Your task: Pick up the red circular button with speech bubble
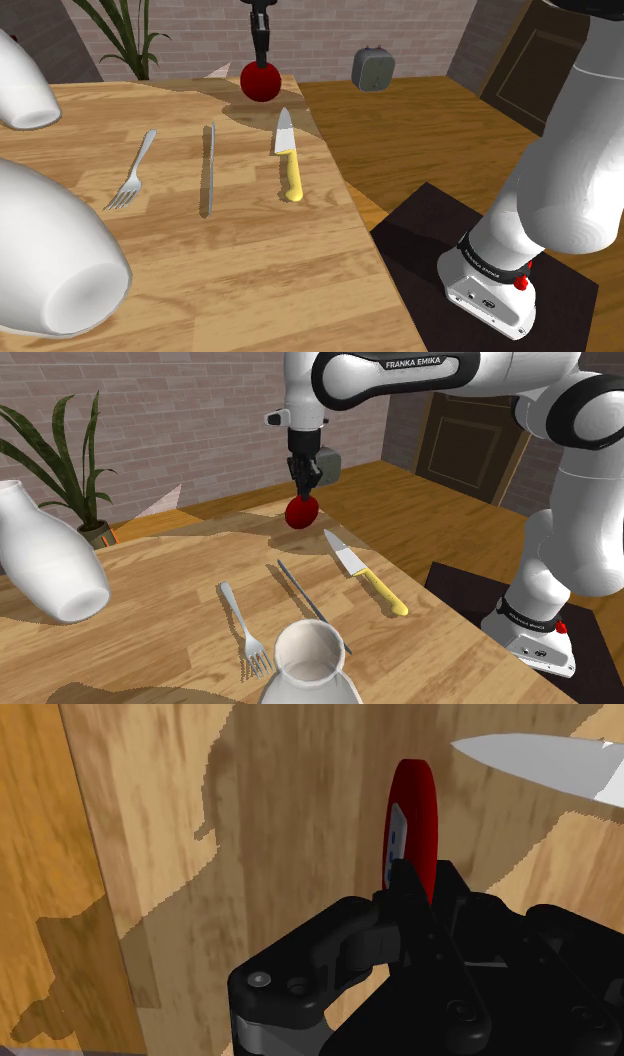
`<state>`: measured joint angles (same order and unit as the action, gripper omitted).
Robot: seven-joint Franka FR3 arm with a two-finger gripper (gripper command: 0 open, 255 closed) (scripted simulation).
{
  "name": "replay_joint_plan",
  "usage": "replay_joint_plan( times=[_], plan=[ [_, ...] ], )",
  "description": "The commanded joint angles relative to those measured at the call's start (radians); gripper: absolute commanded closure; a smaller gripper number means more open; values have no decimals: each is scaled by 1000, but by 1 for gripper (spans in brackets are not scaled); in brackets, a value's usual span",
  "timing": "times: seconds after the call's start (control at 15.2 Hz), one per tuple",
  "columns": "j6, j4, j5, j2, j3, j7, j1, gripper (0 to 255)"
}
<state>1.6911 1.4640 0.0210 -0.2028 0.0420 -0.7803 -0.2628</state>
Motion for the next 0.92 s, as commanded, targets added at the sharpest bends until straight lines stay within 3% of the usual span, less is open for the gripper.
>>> replay_joint_plan(
  times=[0.0, 0.86],
  plan=[
    [-26, -28, 0, -2, 0, 1, 0, 255],
    [-202, -258, -3, -56, 1, 6, -2, 255]
  ],
)
